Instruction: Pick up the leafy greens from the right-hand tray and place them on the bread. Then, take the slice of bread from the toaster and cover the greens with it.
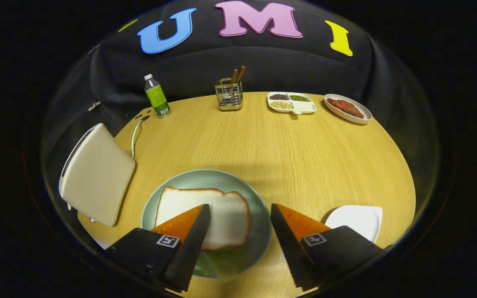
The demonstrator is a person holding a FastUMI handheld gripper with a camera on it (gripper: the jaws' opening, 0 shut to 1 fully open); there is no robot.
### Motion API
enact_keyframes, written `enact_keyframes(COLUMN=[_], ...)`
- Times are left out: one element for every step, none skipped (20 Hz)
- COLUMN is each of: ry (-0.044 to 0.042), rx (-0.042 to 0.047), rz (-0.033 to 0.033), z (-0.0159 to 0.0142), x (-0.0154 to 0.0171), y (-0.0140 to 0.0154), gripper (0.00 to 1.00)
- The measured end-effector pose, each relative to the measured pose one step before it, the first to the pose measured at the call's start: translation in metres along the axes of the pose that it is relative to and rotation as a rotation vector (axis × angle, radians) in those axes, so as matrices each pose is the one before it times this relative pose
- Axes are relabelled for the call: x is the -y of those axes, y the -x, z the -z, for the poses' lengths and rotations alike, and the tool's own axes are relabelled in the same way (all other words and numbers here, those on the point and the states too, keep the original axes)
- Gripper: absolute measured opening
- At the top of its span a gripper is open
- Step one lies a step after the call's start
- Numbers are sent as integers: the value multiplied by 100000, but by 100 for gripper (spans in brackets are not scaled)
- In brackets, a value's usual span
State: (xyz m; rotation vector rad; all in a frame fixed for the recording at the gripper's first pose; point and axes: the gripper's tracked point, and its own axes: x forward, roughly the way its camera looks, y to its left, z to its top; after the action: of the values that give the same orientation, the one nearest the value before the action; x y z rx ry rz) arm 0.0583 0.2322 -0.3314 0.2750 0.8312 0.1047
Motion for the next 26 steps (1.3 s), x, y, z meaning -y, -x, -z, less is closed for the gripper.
enact_keyframes(ry=[1070,1081,1272,1321,1034,996,1236,1268,1000,887,738,589,510,417,387,745,842,824,697,709,907,1031,1226,358,116,413], rx=[1470,1383,1751,2051,2312,2563,2624,2729,2634,2610,2539,2411,2128,1754,1491,1864,2755,2594,2327,2418,2218,2126,1549,747,783,248], rz=[-372,-599,-489,-437,-788,-955,-927,-1002,-960,-1033,-1042,-1145,-1092,-1075,-1398,-1028,-691,-583,-786,-1017,-645,-536,-436,-317,-1367,-276], z=[-492,-456,-674,-770,-916,-1054,-1179,-1245,-1277,-1298,-1310,-1267,-1213,-1064,-937,-1002,-1201,-1121,-1104,-1036,-939,-914,-722,-337,-239,-145], x=[143,53,239,158,40,-41,38,50,39,3,24,4,59,95,59,94,307,261,241,219,344,385,397,273,16,198], y=[517,573,752,819,891,996,958,1042,1029,947,930,861,838,912,824,860,863,869,890,1028,850,1029,818,896,1000,979], gripper=[99,99,99,99,100,100,100,100,99,99,99,99,99,99,99,99,99,99,99,99,99,99,99,99,99,99])
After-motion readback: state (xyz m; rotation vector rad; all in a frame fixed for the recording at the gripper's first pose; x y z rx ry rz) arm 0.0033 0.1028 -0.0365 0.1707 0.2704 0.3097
